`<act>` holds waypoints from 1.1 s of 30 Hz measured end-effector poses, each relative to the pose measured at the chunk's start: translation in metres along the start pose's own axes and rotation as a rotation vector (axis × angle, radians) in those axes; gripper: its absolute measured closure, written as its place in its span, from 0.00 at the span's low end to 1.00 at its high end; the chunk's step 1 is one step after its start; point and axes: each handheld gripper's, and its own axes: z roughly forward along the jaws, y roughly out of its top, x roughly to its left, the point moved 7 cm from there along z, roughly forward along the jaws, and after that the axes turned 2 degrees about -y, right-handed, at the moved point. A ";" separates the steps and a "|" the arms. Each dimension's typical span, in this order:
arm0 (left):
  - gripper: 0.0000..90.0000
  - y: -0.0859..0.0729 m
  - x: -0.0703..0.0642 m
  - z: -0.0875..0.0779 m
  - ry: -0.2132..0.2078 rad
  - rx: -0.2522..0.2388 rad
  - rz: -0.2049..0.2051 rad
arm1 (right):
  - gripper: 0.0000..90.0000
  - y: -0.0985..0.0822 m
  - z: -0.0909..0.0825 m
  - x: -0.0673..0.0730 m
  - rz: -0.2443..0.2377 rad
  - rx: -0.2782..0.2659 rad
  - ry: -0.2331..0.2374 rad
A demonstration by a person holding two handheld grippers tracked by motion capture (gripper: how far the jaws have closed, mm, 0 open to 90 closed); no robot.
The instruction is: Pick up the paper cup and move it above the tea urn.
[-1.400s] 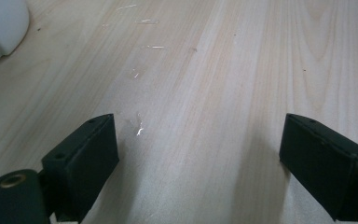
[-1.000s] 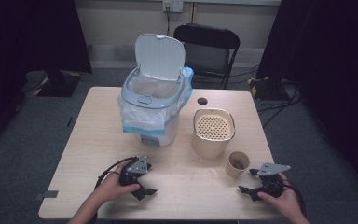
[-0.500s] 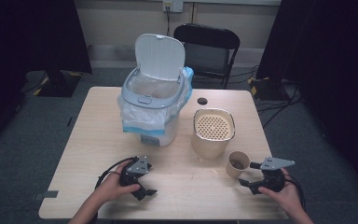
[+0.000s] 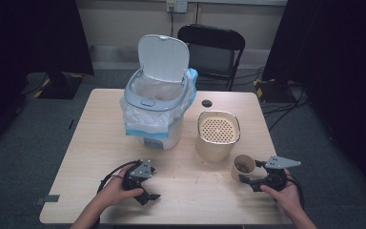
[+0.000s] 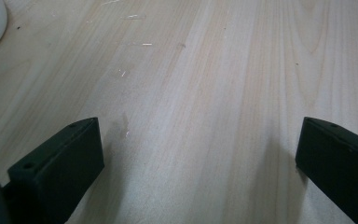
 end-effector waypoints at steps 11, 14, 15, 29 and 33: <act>0.00 0.000 0.000 0.000 -0.001 0.000 0.000 | 0.20 0.006 0.002 0.001 0.000 -0.084 0.021; 0.00 0.000 0.000 0.000 -0.001 0.000 -0.001 | 0.21 0.007 0.005 0.001 0.008 -0.105 0.030; 0.00 0.000 0.000 0.000 -0.001 0.000 -0.001 | 0.21 0.007 0.006 0.001 0.011 -0.111 0.031; 0.00 0.000 0.000 0.000 -0.001 0.000 -0.001 | 0.26 0.009 0.013 0.003 -0.012 -0.125 0.021; 0.00 0.000 0.000 0.000 0.000 0.000 0.000 | 0.27 0.009 0.013 0.002 -0.010 -0.128 0.024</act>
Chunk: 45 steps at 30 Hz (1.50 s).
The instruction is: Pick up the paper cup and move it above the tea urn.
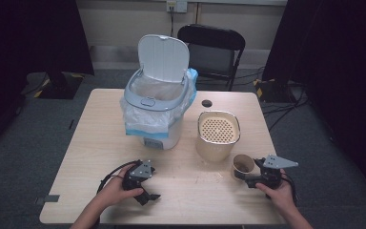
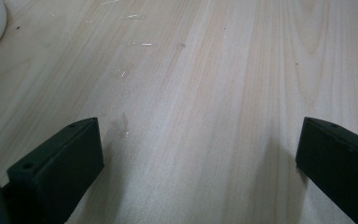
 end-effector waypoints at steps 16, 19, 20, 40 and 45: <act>0.00 0.000 0.000 0.000 -0.005 0.000 -0.001 | 0.29 0.013 -0.005 -0.011 -0.010 0.017 -0.032; 0.00 0.000 0.000 0.000 -0.004 0.000 -0.001 | 0.29 0.019 -0.007 -0.015 -0.012 0.017 -0.040; 0.00 0.000 0.000 0.000 -0.004 0.000 -0.001 | 0.29 0.020 -0.007 -0.017 -0.015 0.016 -0.044; 0.00 0.000 0.000 0.000 -0.003 0.002 -0.002 | 0.29 0.039 -0.018 -0.059 -0.006 0.050 -0.136; 0.00 0.000 0.000 0.000 -0.004 -0.001 -0.003 | 0.29 0.042 -0.017 -0.069 -0.006 0.066 -0.154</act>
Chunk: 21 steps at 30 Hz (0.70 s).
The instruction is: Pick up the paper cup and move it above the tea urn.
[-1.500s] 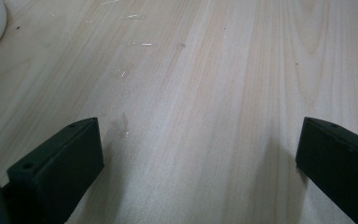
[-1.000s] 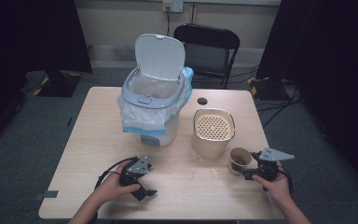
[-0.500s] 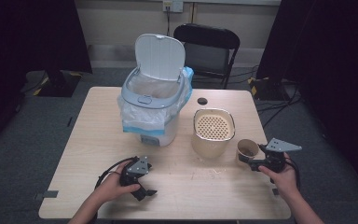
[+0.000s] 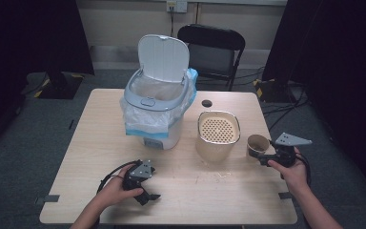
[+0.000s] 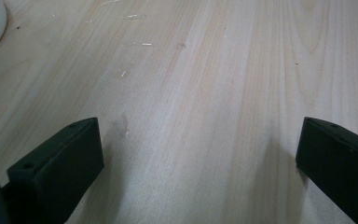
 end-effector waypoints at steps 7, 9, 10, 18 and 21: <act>0.00 0.000 0.000 0.000 0.000 0.000 0.000 | 0.29 0.009 0.007 -0.013 -0.004 0.008 -0.017; 0.00 0.000 0.000 0.000 0.000 0.000 0.000 | 0.29 0.012 0.011 -0.016 -0.007 0.012 -0.018; 0.00 0.000 0.000 0.000 0.001 0.004 0.001 | 0.29 0.013 0.012 -0.017 -0.010 0.013 -0.021; 0.00 0.000 0.000 0.000 0.001 0.003 0.001 | 0.29 0.026 0.025 -0.023 -0.026 0.010 -0.022; 0.00 0.000 0.000 0.000 0.001 0.004 0.001 | 0.29 0.032 0.030 -0.028 -0.027 0.011 -0.036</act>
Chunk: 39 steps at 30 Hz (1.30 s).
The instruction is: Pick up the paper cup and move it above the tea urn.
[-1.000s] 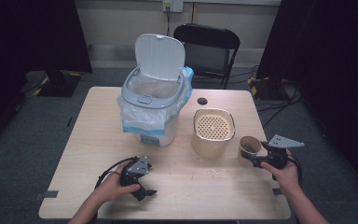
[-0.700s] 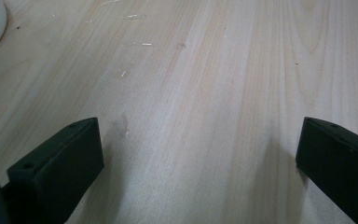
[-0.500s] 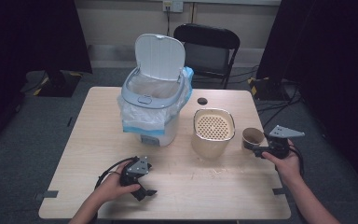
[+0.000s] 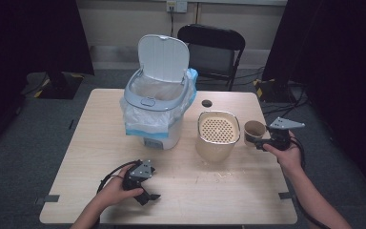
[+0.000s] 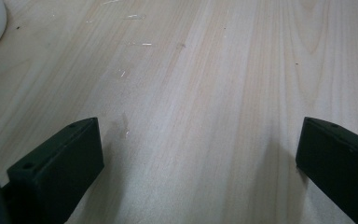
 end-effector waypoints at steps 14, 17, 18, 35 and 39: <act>0.00 0.000 0.000 0.000 0.000 0.000 0.001 | 0.29 0.031 0.014 -0.021 -0.002 -0.010 -0.023; 0.00 0.000 0.000 0.000 0.000 0.000 0.000 | 0.29 0.039 0.018 -0.024 -0.007 -0.015 -0.023; 0.00 0.000 0.000 0.000 0.000 0.000 0.000 | 0.29 0.041 0.018 -0.024 -0.006 -0.017 -0.021; 0.00 0.000 0.000 0.000 0.000 0.000 0.000 | 0.29 0.072 0.039 -0.045 -0.018 -0.047 -0.045; 0.00 0.000 0.000 0.000 0.000 0.000 0.001 | 0.29 0.077 0.045 -0.049 -0.022 -0.057 -0.049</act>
